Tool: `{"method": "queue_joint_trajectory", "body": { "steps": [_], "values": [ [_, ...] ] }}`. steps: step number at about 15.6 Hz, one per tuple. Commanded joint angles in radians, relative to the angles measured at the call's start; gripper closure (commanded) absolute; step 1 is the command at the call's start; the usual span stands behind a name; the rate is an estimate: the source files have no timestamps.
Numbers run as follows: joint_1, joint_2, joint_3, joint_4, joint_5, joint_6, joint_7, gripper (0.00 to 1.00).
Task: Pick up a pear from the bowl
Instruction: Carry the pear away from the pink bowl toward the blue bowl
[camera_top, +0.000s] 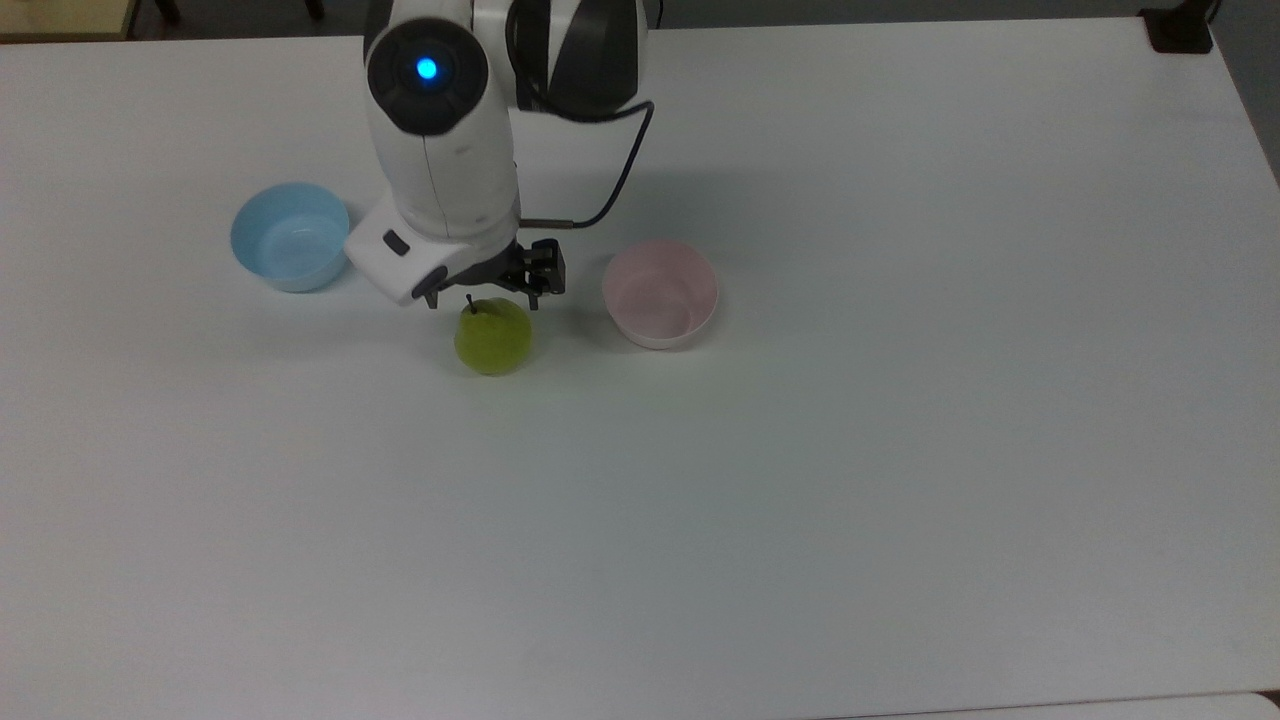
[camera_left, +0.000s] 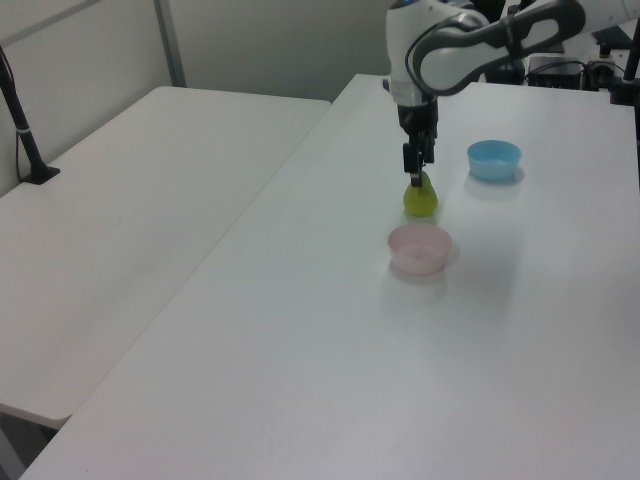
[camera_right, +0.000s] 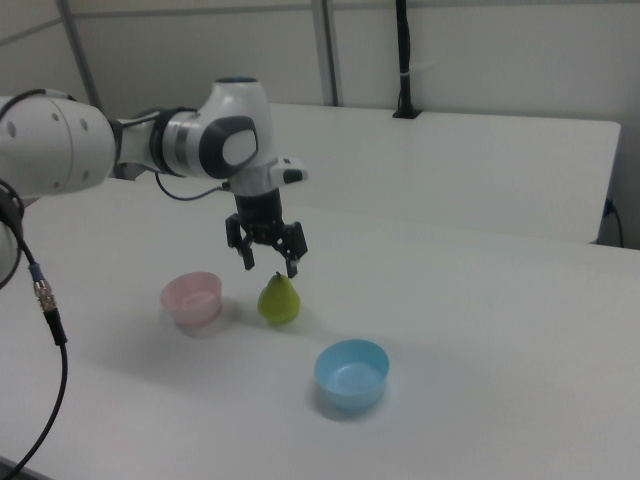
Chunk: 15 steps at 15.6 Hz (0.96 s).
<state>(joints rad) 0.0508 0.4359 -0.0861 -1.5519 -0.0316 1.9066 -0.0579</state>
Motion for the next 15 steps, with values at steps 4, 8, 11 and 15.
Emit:
{"method": "queue_joint_trajectory", "body": {
  "steps": [4, 8, 11, 15],
  "values": [
    [-0.003, -0.215, -0.004, -0.034, -0.011, -0.161, 0.016, 0.0],
    [-0.009, -0.265, -0.004, -0.036, -0.011, -0.185, 0.024, 0.0],
    [-0.002, -0.272, -0.006, -0.034, -0.011, -0.193, 0.082, 0.0],
    [-0.003, -0.266, -0.004, -0.002, -0.016, -0.216, 0.131, 0.0]
  ]
}}
